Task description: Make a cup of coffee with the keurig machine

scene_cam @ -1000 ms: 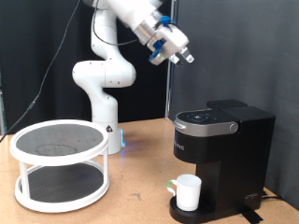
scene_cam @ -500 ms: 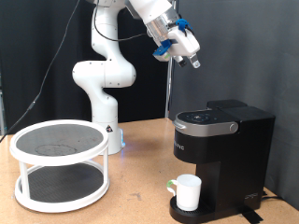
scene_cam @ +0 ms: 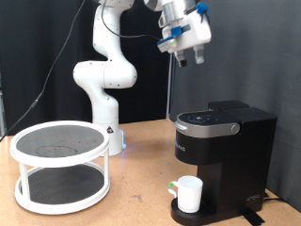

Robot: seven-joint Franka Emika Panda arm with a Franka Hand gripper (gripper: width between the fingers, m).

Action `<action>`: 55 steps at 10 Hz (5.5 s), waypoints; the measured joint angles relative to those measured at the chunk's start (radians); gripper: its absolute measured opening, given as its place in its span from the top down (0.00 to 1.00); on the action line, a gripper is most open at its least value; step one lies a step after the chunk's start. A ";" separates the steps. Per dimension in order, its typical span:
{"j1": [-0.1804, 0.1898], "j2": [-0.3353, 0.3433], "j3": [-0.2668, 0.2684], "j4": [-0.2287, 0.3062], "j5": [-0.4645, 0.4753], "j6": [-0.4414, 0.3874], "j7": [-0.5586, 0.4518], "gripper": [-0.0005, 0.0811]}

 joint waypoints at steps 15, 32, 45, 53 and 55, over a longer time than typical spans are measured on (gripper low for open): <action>-0.005 0.346 0.047 0.190 -0.189 -0.144 0.010 0.32; -0.001 0.399 0.067 0.076 -0.217 -0.014 0.007 0.99; -0.010 0.516 0.061 0.222 -0.205 -0.216 0.013 0.99; -0.011 0.486 0.062 0.188 -0.118 -0.145 -0.051 0.99; -0.015 0.435 0.056 0.168 -0.055 -0.135 -0.100 0.99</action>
